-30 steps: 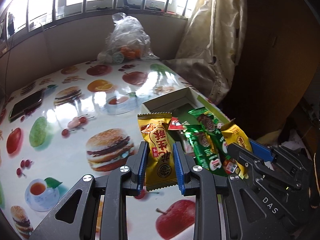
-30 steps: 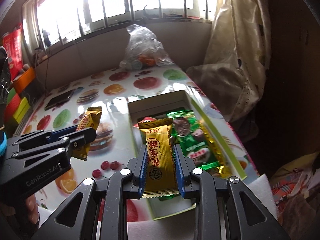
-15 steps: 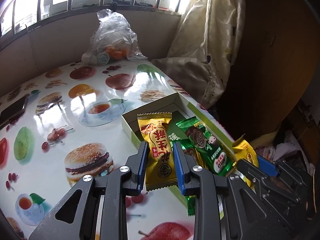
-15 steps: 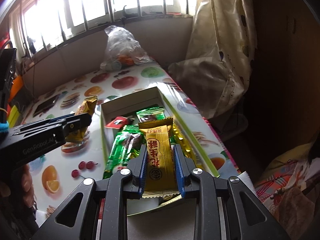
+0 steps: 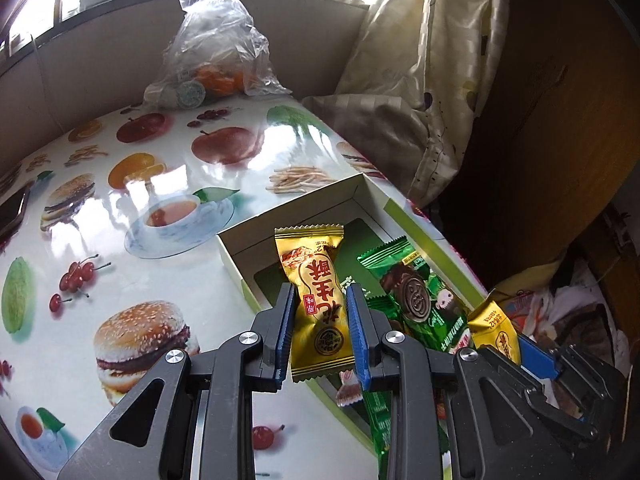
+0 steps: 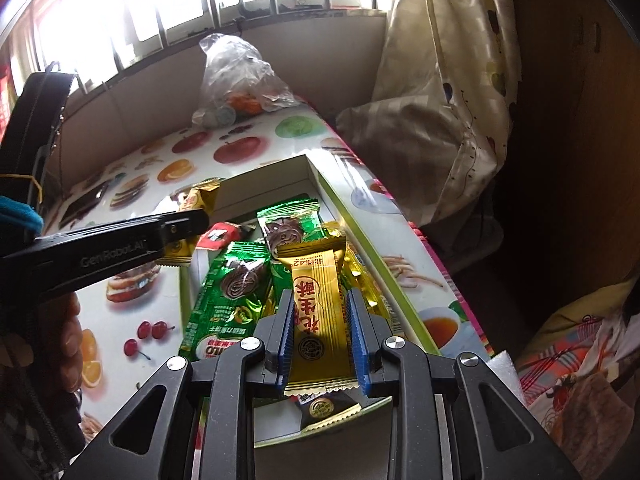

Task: Organize snacks
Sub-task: 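Lower the yellow candies into the box and open both grippers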

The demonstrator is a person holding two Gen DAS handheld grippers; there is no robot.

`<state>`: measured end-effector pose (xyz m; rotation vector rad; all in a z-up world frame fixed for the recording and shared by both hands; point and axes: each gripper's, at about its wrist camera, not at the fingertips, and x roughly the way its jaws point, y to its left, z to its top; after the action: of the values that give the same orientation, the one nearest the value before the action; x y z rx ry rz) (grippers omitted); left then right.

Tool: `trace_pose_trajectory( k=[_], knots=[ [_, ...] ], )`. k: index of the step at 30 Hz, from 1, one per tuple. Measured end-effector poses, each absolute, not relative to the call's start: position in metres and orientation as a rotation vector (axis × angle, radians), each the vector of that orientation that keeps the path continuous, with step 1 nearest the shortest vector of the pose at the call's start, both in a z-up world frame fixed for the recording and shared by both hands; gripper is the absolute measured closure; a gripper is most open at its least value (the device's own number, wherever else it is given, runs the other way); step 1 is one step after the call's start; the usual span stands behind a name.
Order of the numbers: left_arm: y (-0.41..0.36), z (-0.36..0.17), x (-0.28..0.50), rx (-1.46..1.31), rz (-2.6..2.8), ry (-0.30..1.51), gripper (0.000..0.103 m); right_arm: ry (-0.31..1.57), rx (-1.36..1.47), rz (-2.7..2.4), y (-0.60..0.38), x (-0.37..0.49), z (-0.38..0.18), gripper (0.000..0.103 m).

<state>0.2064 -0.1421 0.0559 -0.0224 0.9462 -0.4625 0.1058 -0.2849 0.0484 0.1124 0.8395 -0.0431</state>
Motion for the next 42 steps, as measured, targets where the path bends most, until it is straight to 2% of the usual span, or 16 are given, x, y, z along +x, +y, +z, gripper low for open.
trace_pose_trajectory(
  k=[27, 32, 34, 37, 42],
  knots=[
    [-0.154, 0.033, 0.218, -0.002, -0.446, 0.991, 0.075, 0.856, 0.111, -0.018, -0.287, 0.122, 0.031, 0.078],
    [-0.156, 0.033, 0.218, 0.009, -0.449, 0.988, 0.072, 0.85, 0.112, -0.005, -0.286, 0.122, 0.03, 0.071],
    [-0.156, 0.033, 0.217, 0.006, -0.456, 0.987, 0.065, 0.849, 0.106, -0.004, -0.285, 0.122, 0.03, 0.068],
    [-0.157, 0.036, 0.215, 0.008, -0.457, 0.981, 0.064, 0.834, 0.107, -0.001, -0.285, 0.12, 0.032, 0.061],
    [-0.158, 0.039, 0.212, 0.008, -0.459, 0.974, 0.064, 0.821, 0.107, -0.008, -0.286, 0.117, 0.035, 0.06]
  ],
)
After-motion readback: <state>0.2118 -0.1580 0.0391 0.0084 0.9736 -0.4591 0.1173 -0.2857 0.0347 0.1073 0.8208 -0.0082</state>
